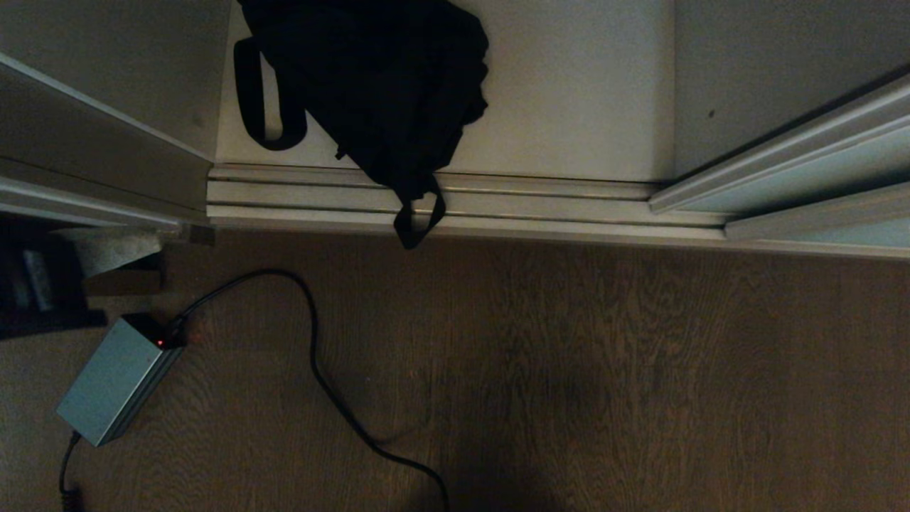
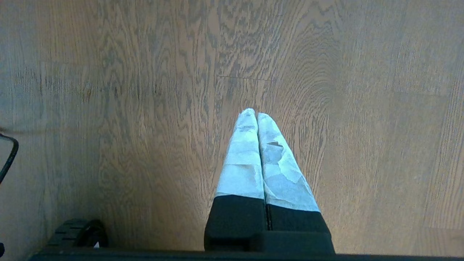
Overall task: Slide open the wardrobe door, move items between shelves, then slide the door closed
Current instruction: Close the door
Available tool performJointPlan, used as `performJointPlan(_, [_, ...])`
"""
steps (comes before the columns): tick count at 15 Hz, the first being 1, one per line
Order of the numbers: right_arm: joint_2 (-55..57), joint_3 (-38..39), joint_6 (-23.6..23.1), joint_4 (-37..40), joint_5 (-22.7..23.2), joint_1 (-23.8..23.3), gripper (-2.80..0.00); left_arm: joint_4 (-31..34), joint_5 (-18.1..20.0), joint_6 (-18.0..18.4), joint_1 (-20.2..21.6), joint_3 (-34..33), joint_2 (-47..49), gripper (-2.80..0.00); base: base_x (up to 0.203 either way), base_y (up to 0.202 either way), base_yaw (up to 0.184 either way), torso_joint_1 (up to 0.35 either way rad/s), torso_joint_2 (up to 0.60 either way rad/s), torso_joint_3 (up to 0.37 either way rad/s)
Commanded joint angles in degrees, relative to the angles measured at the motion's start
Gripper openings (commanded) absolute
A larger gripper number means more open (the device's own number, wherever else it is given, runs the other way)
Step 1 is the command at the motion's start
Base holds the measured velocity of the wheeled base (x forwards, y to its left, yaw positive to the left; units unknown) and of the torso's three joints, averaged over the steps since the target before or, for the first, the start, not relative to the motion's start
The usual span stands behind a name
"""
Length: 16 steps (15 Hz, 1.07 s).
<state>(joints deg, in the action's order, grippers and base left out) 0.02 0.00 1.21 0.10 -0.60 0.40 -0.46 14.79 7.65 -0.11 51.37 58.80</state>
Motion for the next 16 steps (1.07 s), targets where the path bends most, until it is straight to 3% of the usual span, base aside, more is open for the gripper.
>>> performJointPlan(1, [-0.2, 0.0, 0.02, -0.01, -0.01, -0.05, -2.8, 0.07, -3.71, 3.73, 0.01, -8.78, -18.58, -2.8, 0.0, 0.0, 0.0, 0.0, 0.0, 0.0])
performJointPlan(8, [-0.2, 0.0, 0.02, -0.01, -0.01, -0.01, -2.8, -0.14, -10.25, 4.67, 0.04, -38.27, -47.91, -2.8, 0.0, 0.0, 0.0, 0.0, 0.0, 0.0])
performJointPlan(12, [-0.2, 0.0, 0.02, -0.01, -0.01, 0.02, -2.8, 0.92, -7.64, 4.67, 0.1, -47.79, -58.64, -2.8, 0.0, 0.0, 0.0, 0.0, 0.0, 0.0])
performJointPlan(16, [-0.2, 0.0, 0.02, -0.01, -0.01, -0.05, -2.8, 2.67, -6.77, -4.1, 0.11, -48.47, -58.8, -2.8, 0.0, 0.0, 0.0, 0.0, 0.0, 0.0])
